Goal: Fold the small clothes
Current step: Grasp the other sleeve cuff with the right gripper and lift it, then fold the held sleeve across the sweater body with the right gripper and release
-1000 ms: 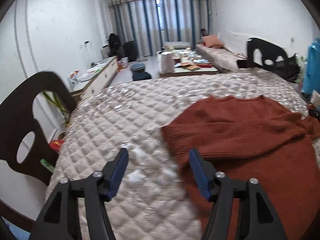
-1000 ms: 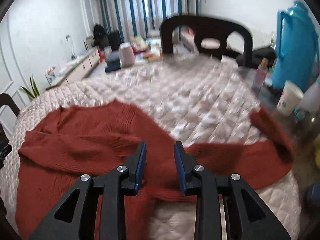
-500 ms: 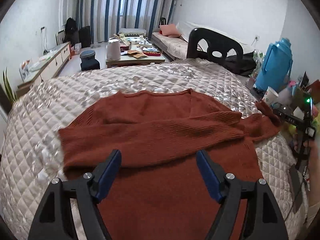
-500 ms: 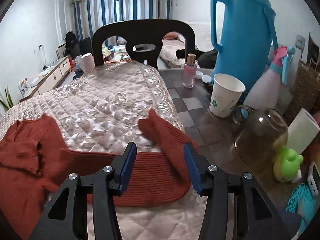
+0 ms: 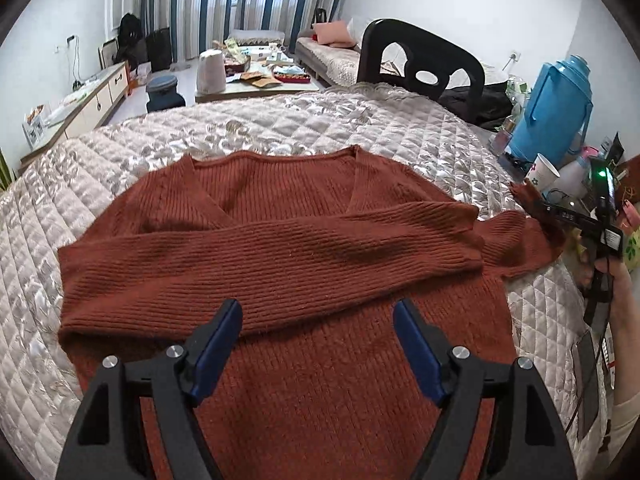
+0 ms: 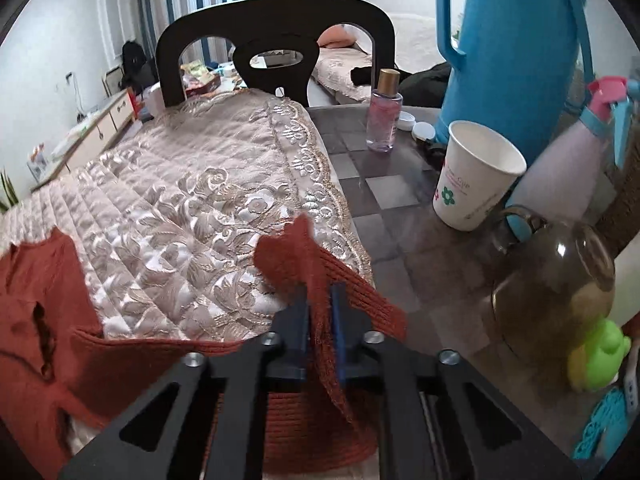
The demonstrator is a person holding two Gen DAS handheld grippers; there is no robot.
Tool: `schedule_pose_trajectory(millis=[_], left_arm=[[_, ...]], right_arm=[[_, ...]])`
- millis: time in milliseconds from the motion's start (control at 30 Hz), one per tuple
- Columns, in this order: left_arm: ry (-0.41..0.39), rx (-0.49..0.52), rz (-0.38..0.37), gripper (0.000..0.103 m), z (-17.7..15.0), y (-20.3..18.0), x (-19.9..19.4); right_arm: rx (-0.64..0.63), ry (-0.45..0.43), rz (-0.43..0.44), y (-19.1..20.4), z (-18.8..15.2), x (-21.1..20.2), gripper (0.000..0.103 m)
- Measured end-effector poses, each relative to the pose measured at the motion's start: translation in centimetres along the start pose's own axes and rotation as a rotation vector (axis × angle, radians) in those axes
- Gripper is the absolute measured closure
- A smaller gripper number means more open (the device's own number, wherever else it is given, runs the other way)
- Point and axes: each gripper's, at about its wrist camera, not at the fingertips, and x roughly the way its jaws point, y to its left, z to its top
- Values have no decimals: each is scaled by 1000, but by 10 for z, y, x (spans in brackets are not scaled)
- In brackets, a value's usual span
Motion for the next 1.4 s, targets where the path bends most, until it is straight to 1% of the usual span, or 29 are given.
schedule_pose_trajectory(millis=[100,200,267,367,500,600,733,867,933,1000,1067,1167,1267,1333,1400], left_arm=[[13,-26,-30,23,-1,2,3],[10,-56,-68,23,-1,6,1],[-4,-63,-79,23,-3,7,-3],[-13,-74,-90,23,-4,11,-8],[-24,-96,-93,23,-9,21,-16],[-38,-118,-100,23,-14,32,-25],[-56,-143,-102,23,-21,47,-35],[-69,-165,-101,23,-27,63,-43],[-73,-178,-104,23,-31,72,-46],[-78,-204,-117,23,-33,82,-49],[-86,-220,-118,23,-37,91,-53],[-99,-243,-115,22,-44,104,-58],[-106,-261,-112,22,-51,115,-62],[-113,-271,-102,22,-56,122,-65],[-122,-289,-92,22,-61,131,-68]], right_arm=[[20,-35,37,0,2,-15,98],[55,-107,107,6,9,-45,98],[50,-147,130,16,15,-65,98],[27,-211,202,42,22,-101,98],[-11,-288,261,80,28,-141,98],[-55,-326,304,112,31,-164,98],[-138,-364,330,157,33,-184,98],[-206,-370,373,196,31,-186,98],[-262,-369,412,221,28,-188,98],[-323,-379,429,244,22,-189,98],[-383,-361,474,268,17,-187,98],[-477,-344,503,304,4,-178,98],[-524,-290,542,329,-10,-161,98],[-556,-264,542,343,-21,-150,98],[-580,-214,560,359,-32,-133,98]])
